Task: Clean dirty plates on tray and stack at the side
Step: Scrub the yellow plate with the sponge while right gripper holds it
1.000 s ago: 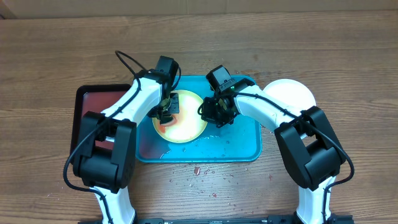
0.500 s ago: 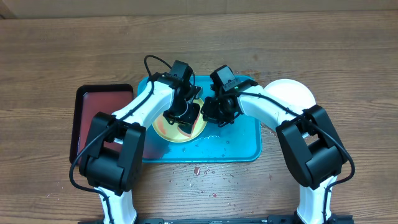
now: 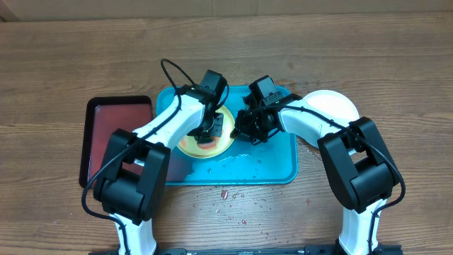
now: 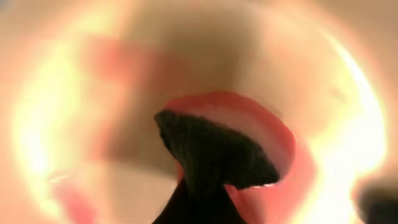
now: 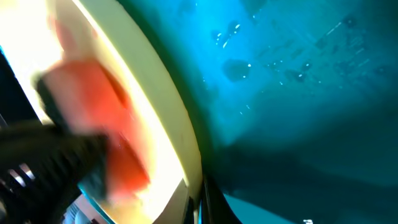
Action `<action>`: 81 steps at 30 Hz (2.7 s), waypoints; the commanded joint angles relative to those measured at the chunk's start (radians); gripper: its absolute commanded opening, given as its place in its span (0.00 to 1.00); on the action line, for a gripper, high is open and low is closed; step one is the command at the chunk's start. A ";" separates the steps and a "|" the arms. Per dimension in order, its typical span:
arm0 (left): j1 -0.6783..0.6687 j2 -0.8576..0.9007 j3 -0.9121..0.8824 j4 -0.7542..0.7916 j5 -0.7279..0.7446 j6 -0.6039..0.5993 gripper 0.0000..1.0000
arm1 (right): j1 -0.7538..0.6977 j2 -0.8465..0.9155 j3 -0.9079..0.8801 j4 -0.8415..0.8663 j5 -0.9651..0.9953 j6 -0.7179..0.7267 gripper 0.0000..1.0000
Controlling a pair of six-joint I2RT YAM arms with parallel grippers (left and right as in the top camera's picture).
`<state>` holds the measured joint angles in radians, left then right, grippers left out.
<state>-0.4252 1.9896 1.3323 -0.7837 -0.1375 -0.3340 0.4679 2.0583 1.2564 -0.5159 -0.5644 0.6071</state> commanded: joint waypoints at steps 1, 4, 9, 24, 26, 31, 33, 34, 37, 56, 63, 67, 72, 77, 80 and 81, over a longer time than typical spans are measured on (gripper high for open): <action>0.015 0.013 -0.008 0.031 -0.373 -0.103 0.04 | -0.012 0.020 -0.026 -0.012 -0.003 -0.009 0.04; 0.015 0.013 -0.008 0.035 -0.453 -0.127 0.04 | -0.012 0.020 -0.026 -0.011 -0.002 -0.009 0.04; 0.012 0.013 -0.008 0.015 -0.455 -0.126 0.04 | -0.012 0.020 -0.026 -0.011 0.002 -0.009 0.04; 0.010 0.080 -0.053 -0.020 0.209 0.293 0.04 | -0.012 0.020 -0.026 -0.010 0.002 -0.012 0.04; 0.013 0.092 -0.066 -0.030 0.210 0.280 0.04 | -0.012 0.020 -0.026 -0.010 0.002 -0.012 0.04; 0.019 0.092 -0.067 -0.082 0.210 0.224 0.04 | -0.012 0.020 -0.026 -0.010 0.002 -0.012 0.04; 0.021 0.092 -0.067 -0.115 0.214 0.210 0.04 | -0.012 0.020 -0.026 -0.010 0.002 -0.013 0.04; 0.021 0.092 -0.067 -0.130 0.218 0.210 0.04 | -0.012 0.020 -0.026 -0.010 0.002 -0.012 0.04; 0.021 0.092 -0.067 -0.170 0.240 0.211 0.04 | -0.012 0.020 -0.026 -0.008 0.002 -0.012 0.04; 0.021 0.092 -0.065 -0.229 0.322 0.245 0.04 | -0.012 0.020 -0.026 -0.008 0.005 -0.013 0.04; 0.021 0.092 -0.065 -0.295 0.323 0.245 0.04 | -0.012 0.020 -0.026 -0.008 0.005 -0.013 0.04; 0.021 0.092 -0.065 -0.291 0.322 0.245 0.04 | -0.012 0.020 -0.026 -0.008 0.005 -0.013 0.04; 0.021 0.092 -0.061 -0.248 0.310 0.244 0.04 | -0.012 0.020 -0.026 -0.008 0.005 -0.013 0.04; 0.021 0.092 0.048 -0.276 0.272 0.235 0.04 | -0.012 0.020 -0.026 -0.008 0.005 -0.012 0.04; 0.021 0.092 0.184 -0.335 0.203 0.222 0.04 | -0.012 0.020 -0.026 -0.008 0.005 -0.012 0.04; 0.022 0.092 0.235 -0.354 0.184 0.222 0.04 | -0.012 0.020 -0.026 -0.008 0.005 -0.013 0.04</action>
<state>-0.3843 2.0506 1.4384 -1.1057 0.0601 -0.1024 0.4648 2.0583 1.2446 -0.5369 -0.5980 0.5350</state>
